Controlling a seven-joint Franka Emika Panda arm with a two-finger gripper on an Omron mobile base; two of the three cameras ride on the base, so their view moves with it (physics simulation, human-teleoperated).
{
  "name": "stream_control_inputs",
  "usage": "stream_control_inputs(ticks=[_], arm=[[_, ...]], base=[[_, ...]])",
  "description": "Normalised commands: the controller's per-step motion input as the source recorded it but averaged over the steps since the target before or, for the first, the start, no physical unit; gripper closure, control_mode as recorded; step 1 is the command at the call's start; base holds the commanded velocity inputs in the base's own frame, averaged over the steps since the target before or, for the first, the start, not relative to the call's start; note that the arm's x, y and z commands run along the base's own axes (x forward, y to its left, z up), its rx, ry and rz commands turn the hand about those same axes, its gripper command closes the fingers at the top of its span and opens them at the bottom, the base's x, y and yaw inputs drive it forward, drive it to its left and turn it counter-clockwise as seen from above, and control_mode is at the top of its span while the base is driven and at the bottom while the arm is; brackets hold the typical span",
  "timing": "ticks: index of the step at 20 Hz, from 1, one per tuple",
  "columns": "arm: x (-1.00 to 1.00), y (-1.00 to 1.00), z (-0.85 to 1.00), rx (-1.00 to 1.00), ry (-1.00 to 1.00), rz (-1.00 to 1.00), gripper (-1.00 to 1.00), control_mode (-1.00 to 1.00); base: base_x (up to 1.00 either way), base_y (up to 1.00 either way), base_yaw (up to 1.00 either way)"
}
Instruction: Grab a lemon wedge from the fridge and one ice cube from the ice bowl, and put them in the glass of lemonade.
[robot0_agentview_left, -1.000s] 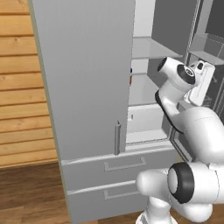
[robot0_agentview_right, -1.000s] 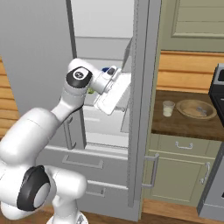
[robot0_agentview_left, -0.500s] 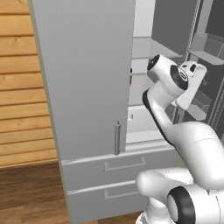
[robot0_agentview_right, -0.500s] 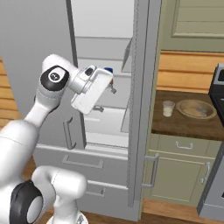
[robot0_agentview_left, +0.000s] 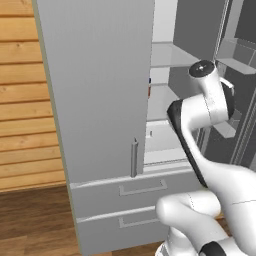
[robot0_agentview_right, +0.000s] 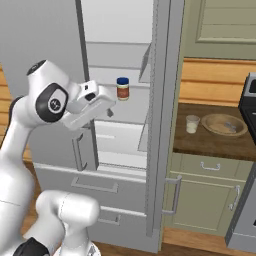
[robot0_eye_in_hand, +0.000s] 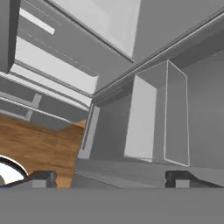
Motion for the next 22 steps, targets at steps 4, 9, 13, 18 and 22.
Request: stream_control_inputs(ticks=[4,9,13,18,22], arm=[[0.1,0.96,-0.45,0.42,-0.11,0.17,-1.0,-1.0],[0.2,0.97,-0.49,0.36,-0.03,0.13,-1.0,-1.0],[0.15,0.48,-0.14,0.1,0.03,0.01,-1.0,-1.0],[0.13,0.39,0.0,-0.03,0.14,-0.02,-1.0,-1.0],[0.46,0.5,-0.24,-0.02,0.12,-0.1,-1.0,-1.0]], base=[[0.0,0.0,0.0],[0.0,0.0,0.0],[0.0,0.0,0.0],[0.0,0.0,0.0],[0.0,0.0,0.0]])
